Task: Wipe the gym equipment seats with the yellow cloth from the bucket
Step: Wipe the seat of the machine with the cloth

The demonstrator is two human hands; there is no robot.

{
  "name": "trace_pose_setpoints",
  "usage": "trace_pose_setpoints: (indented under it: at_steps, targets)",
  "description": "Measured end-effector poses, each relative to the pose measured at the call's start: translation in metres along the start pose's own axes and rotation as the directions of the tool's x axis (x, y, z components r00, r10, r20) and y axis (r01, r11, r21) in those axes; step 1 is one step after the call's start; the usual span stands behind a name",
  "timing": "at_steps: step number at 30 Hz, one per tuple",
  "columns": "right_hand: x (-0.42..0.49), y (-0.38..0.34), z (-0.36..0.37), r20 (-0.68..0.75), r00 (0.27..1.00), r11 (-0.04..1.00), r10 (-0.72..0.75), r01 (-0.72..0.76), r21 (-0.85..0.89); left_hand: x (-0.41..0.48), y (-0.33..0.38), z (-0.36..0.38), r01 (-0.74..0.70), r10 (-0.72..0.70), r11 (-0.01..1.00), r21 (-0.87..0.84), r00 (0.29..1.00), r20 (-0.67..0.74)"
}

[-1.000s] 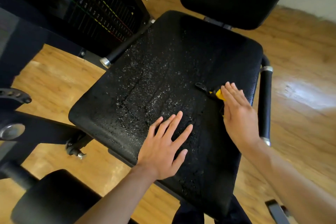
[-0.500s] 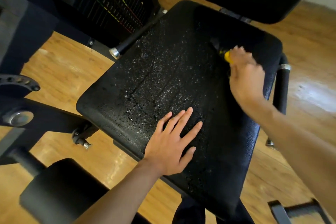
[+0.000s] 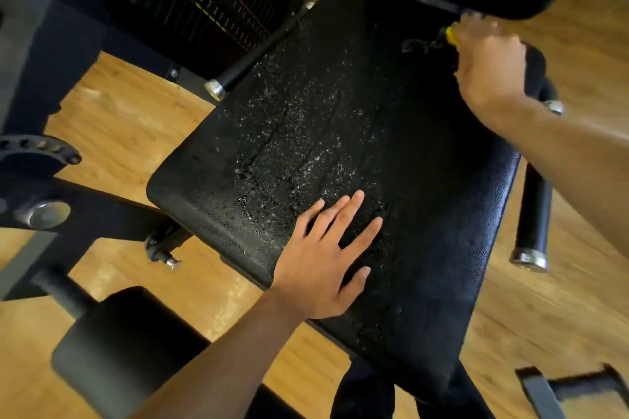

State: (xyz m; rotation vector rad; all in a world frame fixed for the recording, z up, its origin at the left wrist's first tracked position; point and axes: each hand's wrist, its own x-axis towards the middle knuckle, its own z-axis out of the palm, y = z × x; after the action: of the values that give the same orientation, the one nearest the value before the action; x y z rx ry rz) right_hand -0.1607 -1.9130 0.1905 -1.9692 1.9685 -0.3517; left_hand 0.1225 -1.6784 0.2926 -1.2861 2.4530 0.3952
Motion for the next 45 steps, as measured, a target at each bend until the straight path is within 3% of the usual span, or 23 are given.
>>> trace_pose_setpoints:
  at_steps: [3, 10, 12, 14, 15, 16, 21, 25, 27, 35, 38, 41, 45]
  targets:
    - [-0.017, -0.026, 0.000, -0.062, 0.993, 0.994, 0.097, -0.093, 0.055, -0.001, 0.000, 0.001, 0.004, -0.004, 1.000, 0.011, 1.000, -0.011]
    - [-0.230, -0.090, -0.021, 0.039, 0.967, 0.933, -0.253, 0.233, 0.275, -0.002, 0.001, 0.001, 0.015, -0.016, 1.000, -0.023, 0.999, -0.049]
    - [-0.258, -0.082, -0.029, 0.090, 0.906, 0.881, -0.414, 0.373, 0.292, -0.001, 0.001, 0.001, 0.005, -0.009, 0.999, -0.040, 0.997, -0.080]
    - [-0.242, -0.059, -0.032, 0.139, 0.778, 0.781, -0.613, 0.569, 0.258, -0.002, 0.001, 0.003, 0.002, -0.007, 0.999, -0.046, 0.994, -0.107]
    - [-0.223, -0.048, -0.032, 0.158, 0.722, 0.736, -0.673, 0.637, 0.228, -0.002, 0.001, 0.004, 0.002, -0.007, 0.999, -0.049, 0.993, -0.117]
    - [-0.201, -0.038, -0.029, 0.168, 0.710, 0.730, -0.683, 0.659, 0.184, -0.002, 0.001, 0.004, -0.001, -0.006, 0.999, -0.052, 0.992, -0.125]
    - [-0.083, -0.003, -0.013, 0.079, 0.914, 0.917, -0.399, 0.399, 0.013, -0.002, 0.001, 0.006, -0.007, -0.002, 0.999, -0.053, 0.985, -0.170]
    - [-0.083, -0.029, -0.003, -0.005, 0.996, 0.990, -0.093, 0.093, 0.110, -0.002, 0.000, 0.008, -0.002, -0.010, 0.998, -0.058, 0.981, -0.195]
    - [-0.128, -0.060, -0.004, -0.009, 1.000, 0.989, -0.005, 0.006, 0.146, -0.004, 0.000, 0.010, 0.001, -0.014, 0.998, -0.063, 0.978, -0.208]
    - [-0.350, -0.132, -0.025, 0.105, 0.978, 0.957, -0.182, 0.151, 0.249, -0.007, -0.001, 0.009, -0.026, -0.007, 0.991, -0.130, 0.968, -0.251]
    - [-0.320, -0.110, -0.028, 0.121, 0.961, 0.957, -0.248, 0.223, 0.184, -0.007, -0.001, 0.010, -0.046, -0.008, 0.985, -0.169, 0.952, -0.305]
    - [-0.246, -0.087, -0.023, 0.051, 0.996, 0.995, -0.074, 0.070, 0.078, -0.007, 0.000, 0.010, -0.037, -0.024, 0.982, -0.184, 0.948, -0.318]
    - [-0.207, -0.100, -0.014, -0.033, 0.985, 0.981, 0.172, -0.169, 0.094, -0.007, -0.001, 0.011, -0.030, -0.020, 0.988, -0.152, 0.949, -0.316]
